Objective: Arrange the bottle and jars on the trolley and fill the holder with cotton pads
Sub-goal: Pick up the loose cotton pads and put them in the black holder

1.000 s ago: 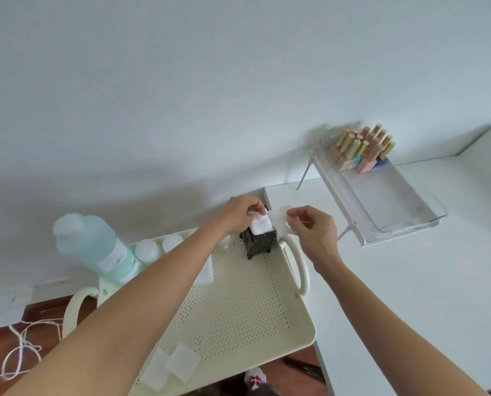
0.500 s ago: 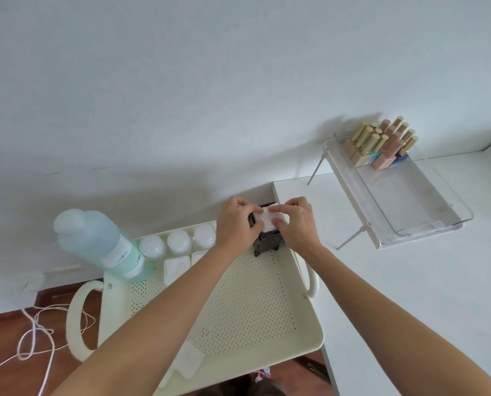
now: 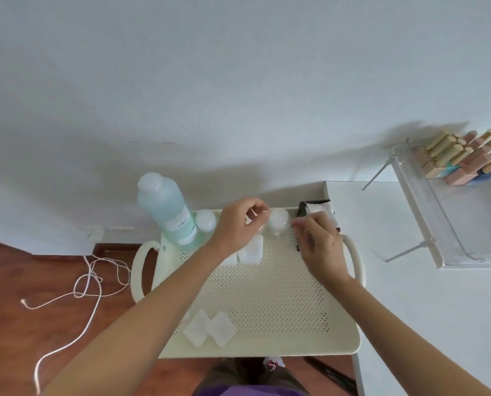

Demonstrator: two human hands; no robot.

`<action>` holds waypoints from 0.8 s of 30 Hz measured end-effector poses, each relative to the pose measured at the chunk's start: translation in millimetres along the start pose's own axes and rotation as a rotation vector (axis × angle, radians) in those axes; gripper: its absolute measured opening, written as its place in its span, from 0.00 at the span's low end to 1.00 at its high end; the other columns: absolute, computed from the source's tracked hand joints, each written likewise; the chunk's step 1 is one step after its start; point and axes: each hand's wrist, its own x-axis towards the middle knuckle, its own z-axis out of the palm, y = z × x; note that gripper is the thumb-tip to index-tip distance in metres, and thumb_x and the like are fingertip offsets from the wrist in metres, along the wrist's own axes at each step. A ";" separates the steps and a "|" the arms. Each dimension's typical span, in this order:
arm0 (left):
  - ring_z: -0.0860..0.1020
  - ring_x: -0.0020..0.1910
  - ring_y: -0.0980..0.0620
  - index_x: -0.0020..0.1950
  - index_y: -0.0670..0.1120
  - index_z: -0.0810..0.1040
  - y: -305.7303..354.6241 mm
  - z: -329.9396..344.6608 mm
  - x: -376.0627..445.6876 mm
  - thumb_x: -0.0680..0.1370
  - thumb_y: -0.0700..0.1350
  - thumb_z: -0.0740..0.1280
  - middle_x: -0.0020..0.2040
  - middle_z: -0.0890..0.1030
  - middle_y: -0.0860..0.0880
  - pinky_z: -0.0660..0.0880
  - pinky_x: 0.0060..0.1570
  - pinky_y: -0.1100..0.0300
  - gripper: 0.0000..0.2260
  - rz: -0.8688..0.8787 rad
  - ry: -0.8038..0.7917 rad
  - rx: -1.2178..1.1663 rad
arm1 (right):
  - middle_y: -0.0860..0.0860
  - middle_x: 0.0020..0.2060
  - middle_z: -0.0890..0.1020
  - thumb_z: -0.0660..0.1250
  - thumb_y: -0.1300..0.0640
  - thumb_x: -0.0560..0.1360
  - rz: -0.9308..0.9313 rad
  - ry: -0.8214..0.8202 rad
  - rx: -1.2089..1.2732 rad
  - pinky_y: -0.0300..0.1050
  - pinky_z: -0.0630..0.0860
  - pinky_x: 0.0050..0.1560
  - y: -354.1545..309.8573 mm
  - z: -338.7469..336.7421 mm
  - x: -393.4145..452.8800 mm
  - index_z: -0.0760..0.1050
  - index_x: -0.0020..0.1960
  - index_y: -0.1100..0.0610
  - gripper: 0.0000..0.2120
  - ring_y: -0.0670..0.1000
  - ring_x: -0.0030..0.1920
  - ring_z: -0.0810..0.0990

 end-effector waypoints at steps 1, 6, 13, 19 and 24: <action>0.78 0.39 0.55 0.47 0.45 0.81 -11.7 -18.2 -12.5 0.75 0.42 0.69 0.42 0.81 0.52 0.74 0.42 0.66 0.03 -0.045 -0.025 0.032 | 0.50 0.41 0.76 0.67 0.63 0.76 -0.056 -0.088 0.033 0.38 0.75 0.36 -6.7 9.3 -10.9 0.80 0.49 0.59 0.04 0.46 0.36 0.74; 0.77 0.47 0.53 0.53 0.45 0.80 -80.0 -68.7 -75.0 0.78 0.37 0.64 0.53 0.81 0.49 0.73 0.49 0.60 0.08 -0.390 -0.339 0.399 | 0.48 0.46 0.79 0.66 0.56 0.77 -0.009 -0.716 0.012 0.48 0.79 0.47 -27.5 73.3 -61.4 0.79 0.53 0.53 0.06 0.47 0.42 0.79; 0.73 0.56 0.43 0.66 0.43 0.66 -117.3 -41.1 -134.5 0.73 0.28 0.62 0.62 0.68 0.41 0.72 0.47 0.53 0.23 -0.397 -0.577 0.909 | 0.52 0.59 0.72 0.67 0.51 0.75 0.048 -1.094 -0.169 0.50 0.73 0.56 -49.5 132.2 -100.5 0.68 0.66 0.51 0.21 0.56 0.58 0.74; 0.79 0.47 0.42 0.63 0.42 0.65 -129.0 -28.6 -147.7 0.72 0.29 0.62 0.56 0.73 0.42 0.72 0.40 0.53 0.21 -0.473 -0.474 0.909 | 0.53 0.58 0.71 0.67 0.54 0.76 0.053 -1.045 -0.203 0.48 0.73 0.55 -45.8 138.8 -110.9 0.72 0.60 0.53 0.13 0.55 0.59 0.71; 0.78 0.45 0.48 0.50 0.45 0.76 -121.4 -37.4 -139.2 0.76 0.35 0.62 0.46 0.79 0.49 0.72 0.39 0.59 0.07 -0.563 -0.468 0.615 | 0.54 0.54 0.76 0.66 0.58 0.76 0.164 -0.985 -0.159 0.46 0.74 0.52 -31.9 127.4 -107.6 0.74 0.54 0.57 0.08 0.54 0.54 0.75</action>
